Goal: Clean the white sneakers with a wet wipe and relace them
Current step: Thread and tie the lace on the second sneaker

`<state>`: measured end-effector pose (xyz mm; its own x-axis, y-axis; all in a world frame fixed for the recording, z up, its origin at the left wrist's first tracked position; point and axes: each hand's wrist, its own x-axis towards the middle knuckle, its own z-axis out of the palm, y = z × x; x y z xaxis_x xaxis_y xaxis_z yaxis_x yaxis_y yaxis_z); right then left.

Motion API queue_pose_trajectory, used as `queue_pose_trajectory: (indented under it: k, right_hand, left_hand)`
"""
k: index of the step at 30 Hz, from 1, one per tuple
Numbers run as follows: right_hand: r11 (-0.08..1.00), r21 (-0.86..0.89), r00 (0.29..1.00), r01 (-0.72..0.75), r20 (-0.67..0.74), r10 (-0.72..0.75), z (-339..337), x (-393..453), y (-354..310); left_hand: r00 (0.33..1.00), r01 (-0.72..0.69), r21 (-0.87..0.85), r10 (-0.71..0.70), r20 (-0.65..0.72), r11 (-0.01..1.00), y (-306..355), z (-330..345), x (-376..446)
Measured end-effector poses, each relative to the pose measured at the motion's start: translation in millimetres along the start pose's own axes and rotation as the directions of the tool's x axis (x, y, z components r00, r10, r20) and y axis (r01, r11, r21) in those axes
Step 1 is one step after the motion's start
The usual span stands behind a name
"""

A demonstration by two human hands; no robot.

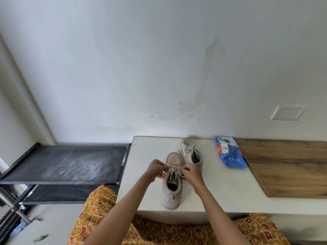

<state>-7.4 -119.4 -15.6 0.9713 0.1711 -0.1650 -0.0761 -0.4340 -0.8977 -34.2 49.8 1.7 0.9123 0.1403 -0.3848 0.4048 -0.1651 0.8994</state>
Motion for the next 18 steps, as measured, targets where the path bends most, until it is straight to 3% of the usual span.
queue_pose_trajectory:
  k: [7,11,13,15,18]
  right_hand:
    - [0.997,0.048,0.997,-0.055,-0.046,0.057,3.3,5.7,8.5]
    - [0.994,-0.105,0.999,0.036,-0.004,-0.036,-2.2,-3.6,0.3]
    - [0.98,-0.188,0.997,0.057,0.054,-0.048,-7.6,-12.4,-4.6]
    - [0.973,-0.221,0.991,0.067,0.129,-0.039,-11.7,-21.8,-5.5]
    - [0.992,-0.118,0.976,0.033,0.219,-0.006,-16.1,-32.6,-7.2]
  left_hand:
    - [0.998,-0.011,0.03,0.013,-0.063,0.999,-1.5,2.5,-1.2]
    - [0.994,-0.027,0.038,0.031,-0.105,0.999,-0.9,4.9,-5.5]
    - [0.974,-0.108,0.174,0.14,-0.18,0.979,-0.5,10.0,-10.5]
    - [0.91,-0.245,0.345,0.338,-0.241,0.906,-3.1,13.4,-17.3]
    - [0.746,-0.456,0.627,0.656,-0.118,0.631,-4.7,7.4,-28.4]
